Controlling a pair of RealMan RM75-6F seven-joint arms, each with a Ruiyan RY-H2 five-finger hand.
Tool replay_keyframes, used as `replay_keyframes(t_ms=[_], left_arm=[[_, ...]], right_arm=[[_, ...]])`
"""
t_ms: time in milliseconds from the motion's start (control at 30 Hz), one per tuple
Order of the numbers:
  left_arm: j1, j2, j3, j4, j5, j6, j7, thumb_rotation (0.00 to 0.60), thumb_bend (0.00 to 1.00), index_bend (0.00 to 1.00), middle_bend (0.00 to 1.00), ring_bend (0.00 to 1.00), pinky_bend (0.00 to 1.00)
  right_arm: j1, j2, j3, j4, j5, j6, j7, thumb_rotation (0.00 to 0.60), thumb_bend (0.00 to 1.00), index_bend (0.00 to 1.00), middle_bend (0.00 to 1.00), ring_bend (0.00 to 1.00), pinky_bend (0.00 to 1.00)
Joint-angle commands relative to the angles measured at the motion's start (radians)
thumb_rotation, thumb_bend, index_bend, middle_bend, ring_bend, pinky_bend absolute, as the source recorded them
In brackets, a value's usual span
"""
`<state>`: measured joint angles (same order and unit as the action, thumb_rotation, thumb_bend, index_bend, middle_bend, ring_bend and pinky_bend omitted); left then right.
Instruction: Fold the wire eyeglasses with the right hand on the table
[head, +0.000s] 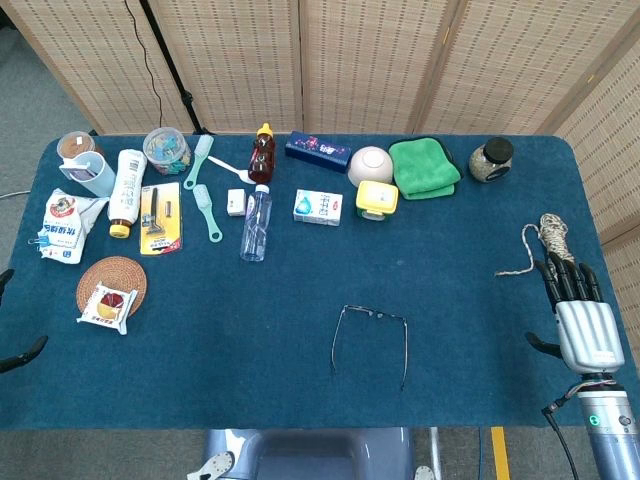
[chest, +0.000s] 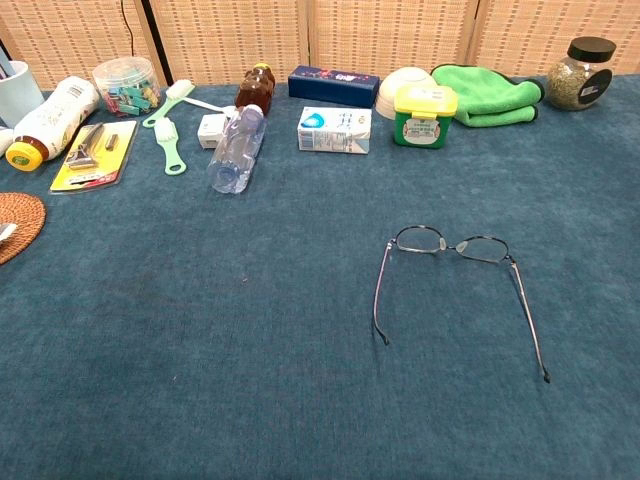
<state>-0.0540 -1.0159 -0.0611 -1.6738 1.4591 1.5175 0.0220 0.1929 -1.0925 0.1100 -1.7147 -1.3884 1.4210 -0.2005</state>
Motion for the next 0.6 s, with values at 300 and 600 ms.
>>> replay_keyframes(t_ms=[300, 600], left_arm=[[-0.006, -0.002, 0.002, -0.011, -0.001, -0.011, 0.019, 0.439, 0.2, 0.0, 0.0, 0.0, 0.0], [-0.008, 0.002, -0.004, -0.018, 0.004, -0.004, 0.022, 0.44, 0.2, 0.0, 0.0, 0.0, 0.0]], right_arm=[[0.005, -0.003, 0.004, 0.011, 0.005, -0.016, 0.009, 0.6, 0.08, 0.06, 0.0, 0.0, 0.0], [0.001, -0.001, 0.006, 0.008, -0.008, -0.008, 0.02, 0.6, 0.08, 0.06, 0.0, 0.0, 0.0]])
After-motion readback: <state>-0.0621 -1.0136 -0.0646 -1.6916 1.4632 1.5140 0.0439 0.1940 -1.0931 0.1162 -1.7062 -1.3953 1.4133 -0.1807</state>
